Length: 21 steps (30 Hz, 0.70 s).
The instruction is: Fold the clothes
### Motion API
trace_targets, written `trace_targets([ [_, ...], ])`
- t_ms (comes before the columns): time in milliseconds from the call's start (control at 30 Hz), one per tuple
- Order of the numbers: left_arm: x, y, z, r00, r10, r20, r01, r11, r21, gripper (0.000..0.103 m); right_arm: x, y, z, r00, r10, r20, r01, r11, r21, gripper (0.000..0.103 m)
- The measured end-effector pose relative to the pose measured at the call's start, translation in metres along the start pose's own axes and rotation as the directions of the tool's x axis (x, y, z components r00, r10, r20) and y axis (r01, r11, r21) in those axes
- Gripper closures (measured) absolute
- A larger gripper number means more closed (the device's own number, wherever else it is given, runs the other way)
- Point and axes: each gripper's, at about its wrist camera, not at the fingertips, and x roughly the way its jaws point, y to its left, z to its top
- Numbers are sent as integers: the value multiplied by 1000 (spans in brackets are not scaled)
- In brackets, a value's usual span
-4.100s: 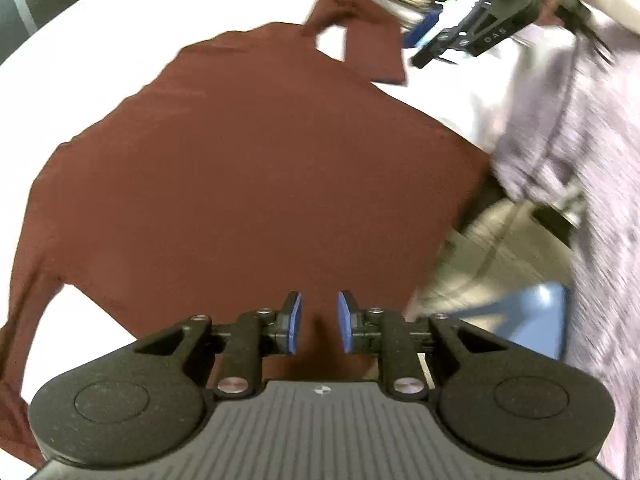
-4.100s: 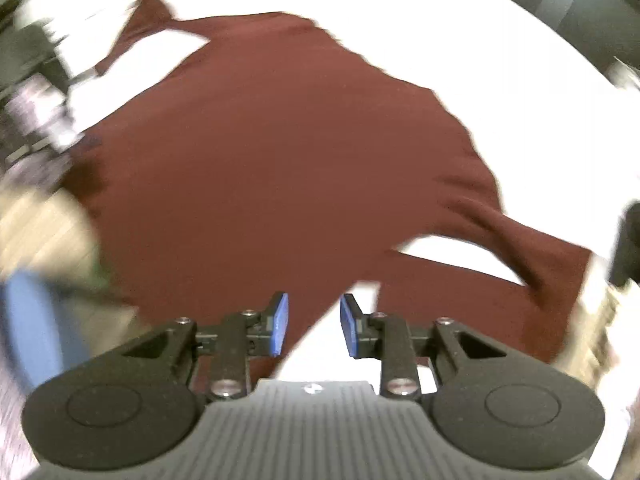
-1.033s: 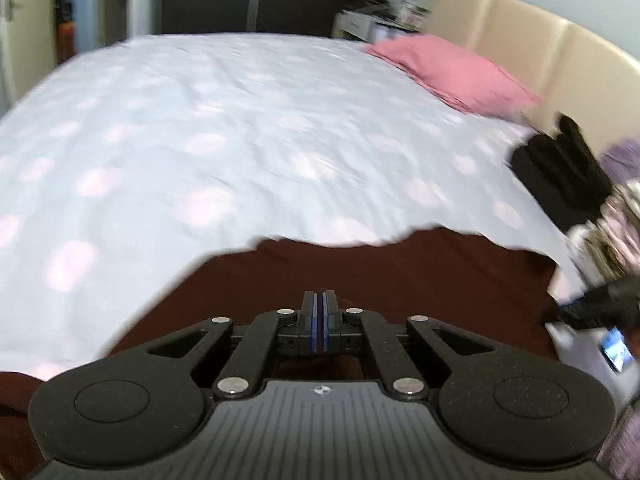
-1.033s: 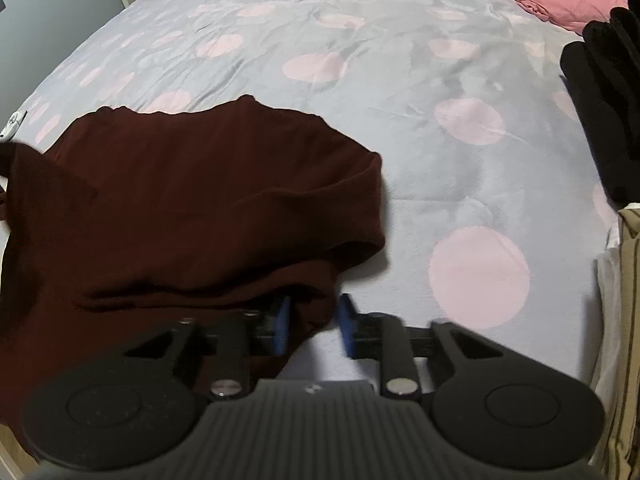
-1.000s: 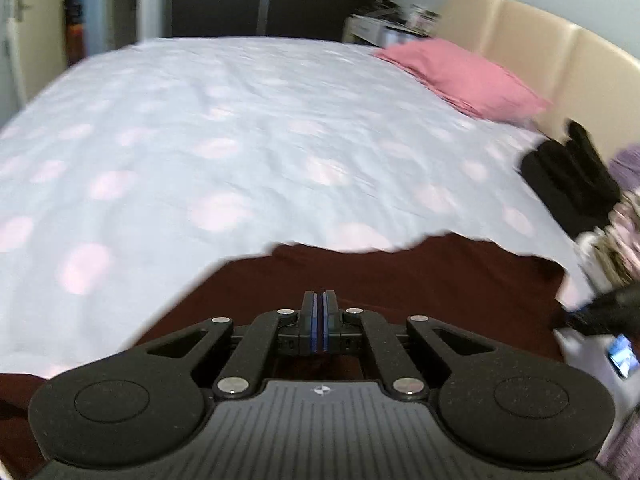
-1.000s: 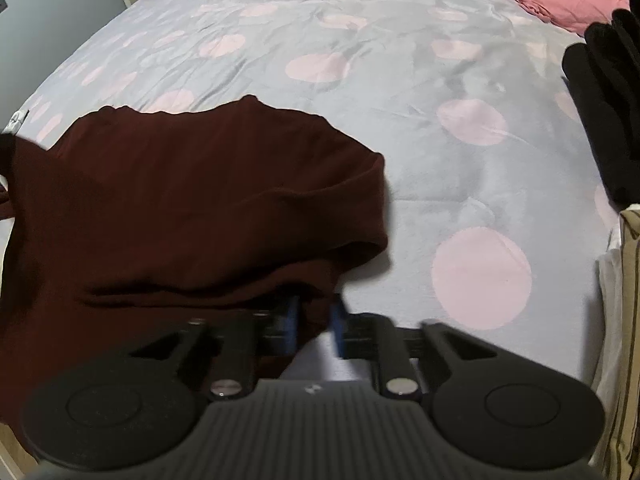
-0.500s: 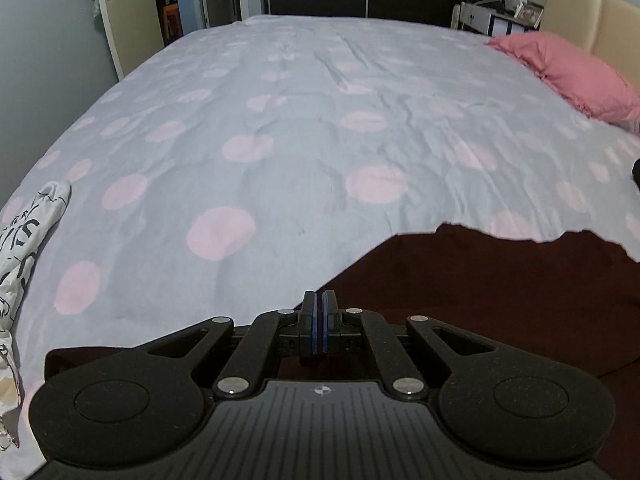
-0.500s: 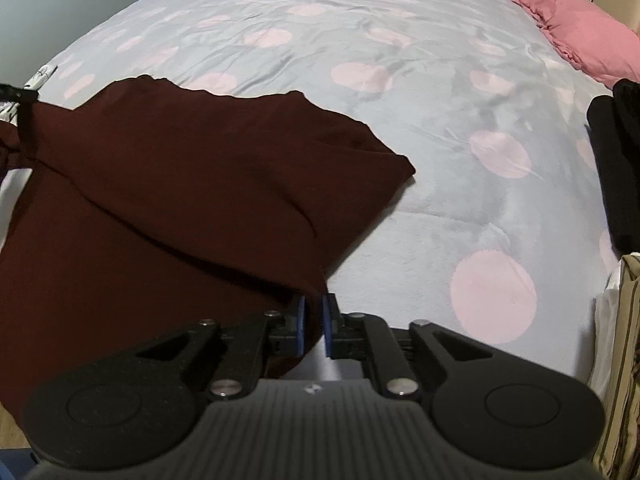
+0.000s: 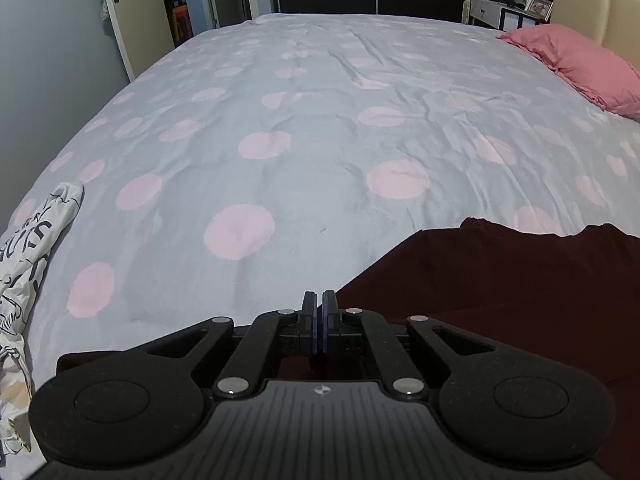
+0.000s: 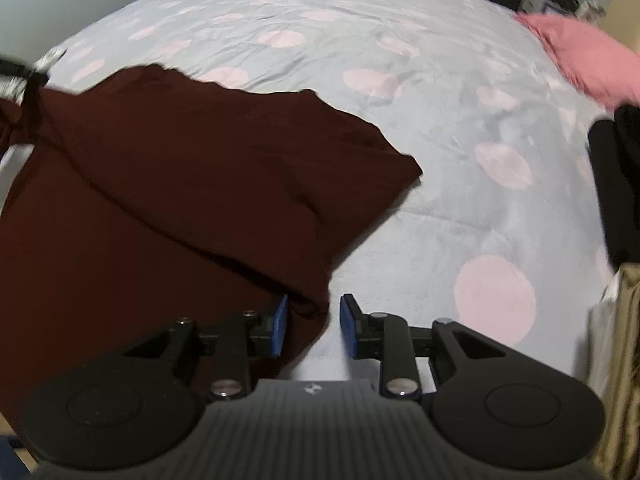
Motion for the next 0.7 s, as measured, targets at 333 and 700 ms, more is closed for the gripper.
trace_targets([
  [333,5,2,4,999,26,24,-26,1000,5,103,2,29,-6,995,-94,-39,80,960,-267,93],
  [700,-6,13,-4,998,-57,-24,57,998,-34,82,-32,15,14,997,-74,-21,68,973,-223,71],
])
